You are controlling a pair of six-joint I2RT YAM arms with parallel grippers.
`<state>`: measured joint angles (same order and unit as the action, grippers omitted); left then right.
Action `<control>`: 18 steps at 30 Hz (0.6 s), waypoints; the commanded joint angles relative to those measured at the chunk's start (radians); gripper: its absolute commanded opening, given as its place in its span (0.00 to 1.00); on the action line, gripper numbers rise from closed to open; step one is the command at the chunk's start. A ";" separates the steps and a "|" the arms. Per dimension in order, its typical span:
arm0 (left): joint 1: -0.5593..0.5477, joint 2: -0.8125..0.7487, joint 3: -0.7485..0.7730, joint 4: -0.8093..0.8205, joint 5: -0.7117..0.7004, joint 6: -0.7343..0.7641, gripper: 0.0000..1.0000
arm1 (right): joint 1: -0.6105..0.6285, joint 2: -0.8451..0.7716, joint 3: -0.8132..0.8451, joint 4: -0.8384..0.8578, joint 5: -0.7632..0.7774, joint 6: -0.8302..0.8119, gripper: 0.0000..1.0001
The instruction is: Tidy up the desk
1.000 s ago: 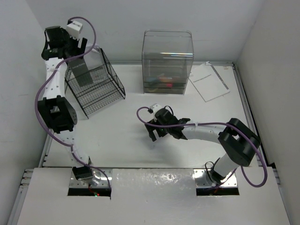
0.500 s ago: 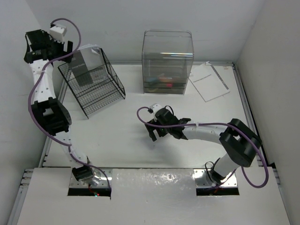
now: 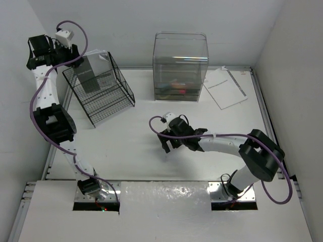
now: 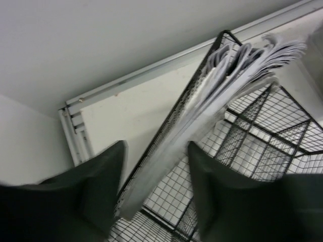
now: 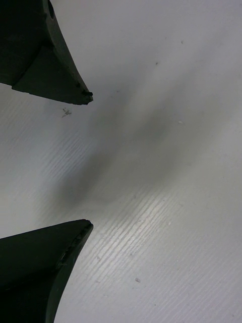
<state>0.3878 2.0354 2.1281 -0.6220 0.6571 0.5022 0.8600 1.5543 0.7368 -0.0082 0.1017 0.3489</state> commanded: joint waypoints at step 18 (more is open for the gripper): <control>0.017 -0.040 -0.004 -0.162 0.193 0.061 0.00 | 0.005 -0.068 -0.048 0.037 0.012 0.032 0.92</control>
<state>0.3946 2.0197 2.0892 -0.6647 0.7704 0.5266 0.8600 1.5223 0.6960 -0.0010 0.1055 0.3641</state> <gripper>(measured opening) 0.093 0.918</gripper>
